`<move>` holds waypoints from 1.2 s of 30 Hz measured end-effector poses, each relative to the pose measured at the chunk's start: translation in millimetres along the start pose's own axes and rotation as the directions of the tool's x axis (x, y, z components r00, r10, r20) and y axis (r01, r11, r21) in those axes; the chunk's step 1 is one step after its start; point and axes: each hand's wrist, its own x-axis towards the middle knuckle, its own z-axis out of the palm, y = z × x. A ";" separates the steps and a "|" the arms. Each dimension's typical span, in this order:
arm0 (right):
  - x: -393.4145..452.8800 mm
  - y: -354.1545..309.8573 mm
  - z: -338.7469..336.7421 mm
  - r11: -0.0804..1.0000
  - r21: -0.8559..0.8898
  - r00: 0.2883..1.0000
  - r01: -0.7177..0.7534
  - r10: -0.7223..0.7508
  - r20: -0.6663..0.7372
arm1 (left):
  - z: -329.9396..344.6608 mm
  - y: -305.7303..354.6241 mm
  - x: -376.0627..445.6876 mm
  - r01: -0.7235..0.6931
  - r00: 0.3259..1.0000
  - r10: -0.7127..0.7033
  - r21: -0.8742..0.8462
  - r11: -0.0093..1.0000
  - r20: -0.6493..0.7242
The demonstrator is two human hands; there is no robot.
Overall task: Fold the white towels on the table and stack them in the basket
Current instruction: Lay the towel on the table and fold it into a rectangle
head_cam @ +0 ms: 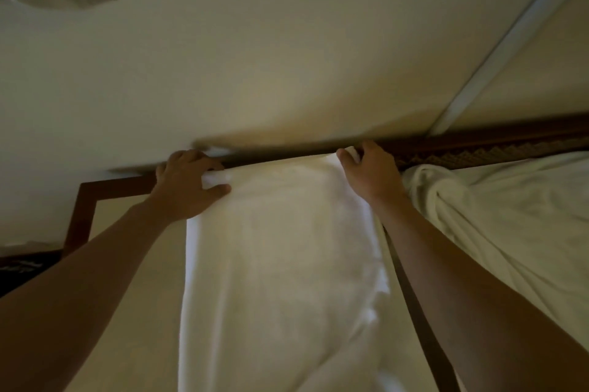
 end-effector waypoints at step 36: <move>19.1 15.7 8.1 0.963 -0.223 0.987 0.148 -0.157 -0.023 | -6.2 -28.6 21.1 0.245 0.947 -0.232 -0.034 0.969 0.221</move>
